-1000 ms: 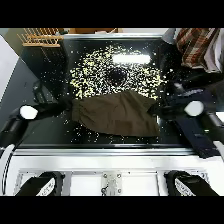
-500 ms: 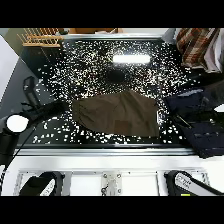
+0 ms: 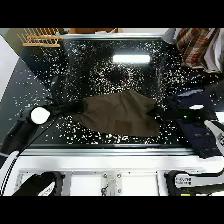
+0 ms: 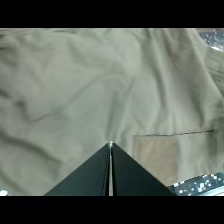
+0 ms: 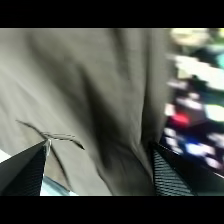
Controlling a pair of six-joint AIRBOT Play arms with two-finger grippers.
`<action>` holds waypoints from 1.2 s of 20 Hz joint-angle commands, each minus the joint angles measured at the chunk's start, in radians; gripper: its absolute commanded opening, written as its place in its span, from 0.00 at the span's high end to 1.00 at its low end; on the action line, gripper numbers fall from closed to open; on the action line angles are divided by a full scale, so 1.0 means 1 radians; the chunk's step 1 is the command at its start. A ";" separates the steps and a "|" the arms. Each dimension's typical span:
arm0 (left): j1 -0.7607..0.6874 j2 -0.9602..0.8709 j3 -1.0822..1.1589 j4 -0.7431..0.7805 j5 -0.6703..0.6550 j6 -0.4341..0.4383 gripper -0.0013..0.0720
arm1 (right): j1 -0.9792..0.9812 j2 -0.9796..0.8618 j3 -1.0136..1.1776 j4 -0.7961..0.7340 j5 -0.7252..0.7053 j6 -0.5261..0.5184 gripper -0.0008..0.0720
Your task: Fold the clothes and pants, and hang the long-sleeved shirts on hangers.
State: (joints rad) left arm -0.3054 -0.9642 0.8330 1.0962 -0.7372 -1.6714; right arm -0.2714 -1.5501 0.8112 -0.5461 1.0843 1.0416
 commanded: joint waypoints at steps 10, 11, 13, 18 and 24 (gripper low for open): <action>-0.132 -0.174 0.165 0.003 -0.040 -0.004 0.96 | 0.097 0.052 0.203 -0.008 -0.116 -0.022 0.99; -0.132 -0.174 0.165 0.003 -0.047 -0.004 0.96 | 0.066 0.070 0.270 -0.053 -0.121 0.029 0.99; -0.131 -0.174 0.165 0.004 -0.048 -0.004 0.96 | -0.008 0.096 0.421 -0.186 -0.137 0.161 0.99; -0.131 -0.174 0.165 0.004 -0.049 -0.004 0.96 | -0.240 0.179 0.635 -0.457 -0.146 0.442 0.99; -0.131 -0.174 0.165 0.004 -0.048 -0.004 0.96 | -0.431 0.379 0.627 -0.613 -0.021 0.560 0.99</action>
State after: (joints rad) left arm -0.4362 -1.1374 0.9974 1.0996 -0.7860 -1.6760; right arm -0.6281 -1.2591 1.4296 -1.0199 0.9989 1.5017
